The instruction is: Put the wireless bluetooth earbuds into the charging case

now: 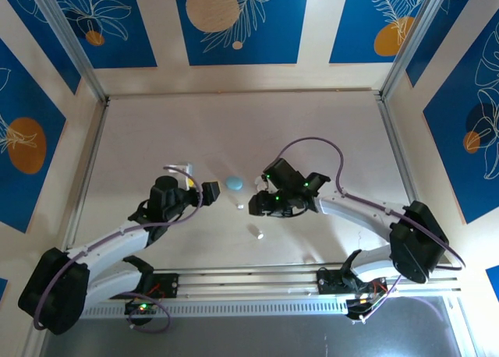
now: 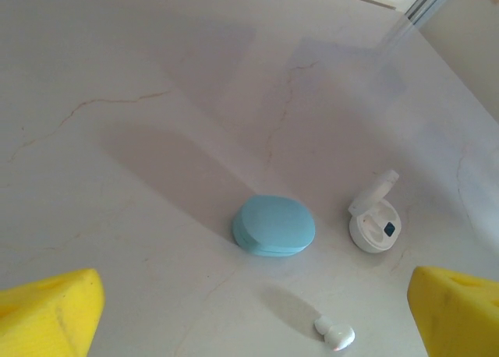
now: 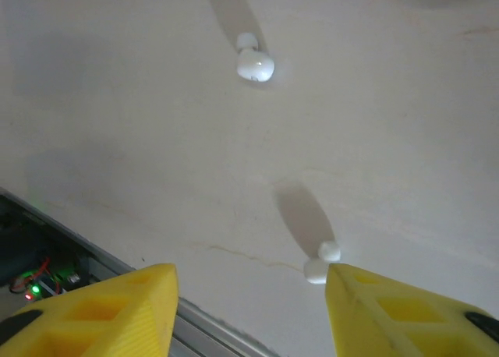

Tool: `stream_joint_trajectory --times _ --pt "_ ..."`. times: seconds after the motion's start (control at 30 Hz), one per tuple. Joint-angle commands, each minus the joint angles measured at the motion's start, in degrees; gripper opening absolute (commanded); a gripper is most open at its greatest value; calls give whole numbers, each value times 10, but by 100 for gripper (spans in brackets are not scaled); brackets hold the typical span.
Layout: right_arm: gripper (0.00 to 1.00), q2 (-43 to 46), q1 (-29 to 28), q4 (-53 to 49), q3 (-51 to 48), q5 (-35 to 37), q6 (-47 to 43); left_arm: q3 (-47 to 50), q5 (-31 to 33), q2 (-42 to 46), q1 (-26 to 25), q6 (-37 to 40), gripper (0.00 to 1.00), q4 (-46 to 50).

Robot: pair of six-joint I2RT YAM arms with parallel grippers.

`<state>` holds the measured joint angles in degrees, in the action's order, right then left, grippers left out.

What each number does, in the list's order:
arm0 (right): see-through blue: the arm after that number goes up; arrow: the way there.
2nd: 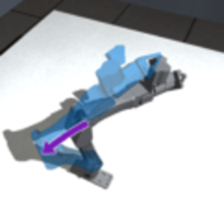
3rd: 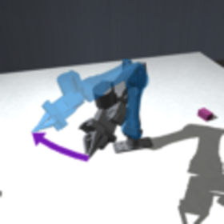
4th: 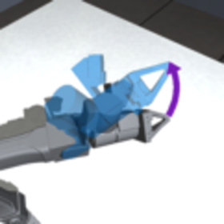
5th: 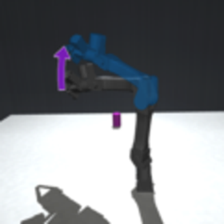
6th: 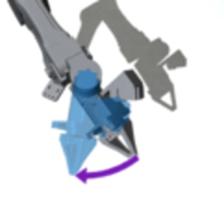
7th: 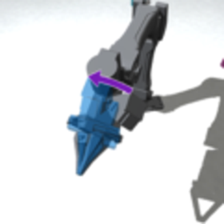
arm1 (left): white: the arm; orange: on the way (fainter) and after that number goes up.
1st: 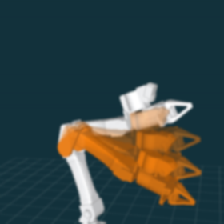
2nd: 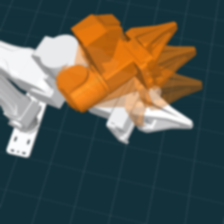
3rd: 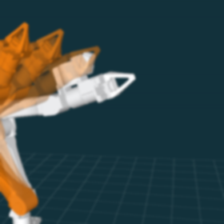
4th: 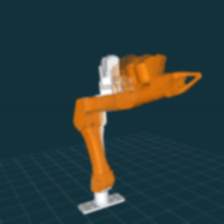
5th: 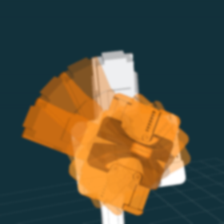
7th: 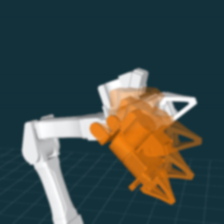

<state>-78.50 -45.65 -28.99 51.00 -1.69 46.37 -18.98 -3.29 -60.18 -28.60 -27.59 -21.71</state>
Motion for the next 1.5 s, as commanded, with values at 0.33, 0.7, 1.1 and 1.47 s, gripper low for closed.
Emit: stream_joint_trajectory --times 0.33,0.7,1.1,1.47 --pt "57 -16 -7 176 -49 32 221 14 -26 15 15 -18 100 -29" --pt "54 -27 -60 298 -105 137 390 19 -16 33 15 -23 100 -18" --pt "50 -98 -67 383 -121 159 468 5 -38 10 17 -24 100 -14" --pt "48 -166 -69 449 -126 149 514 -10 -119 -64 38 -57 100 -58"
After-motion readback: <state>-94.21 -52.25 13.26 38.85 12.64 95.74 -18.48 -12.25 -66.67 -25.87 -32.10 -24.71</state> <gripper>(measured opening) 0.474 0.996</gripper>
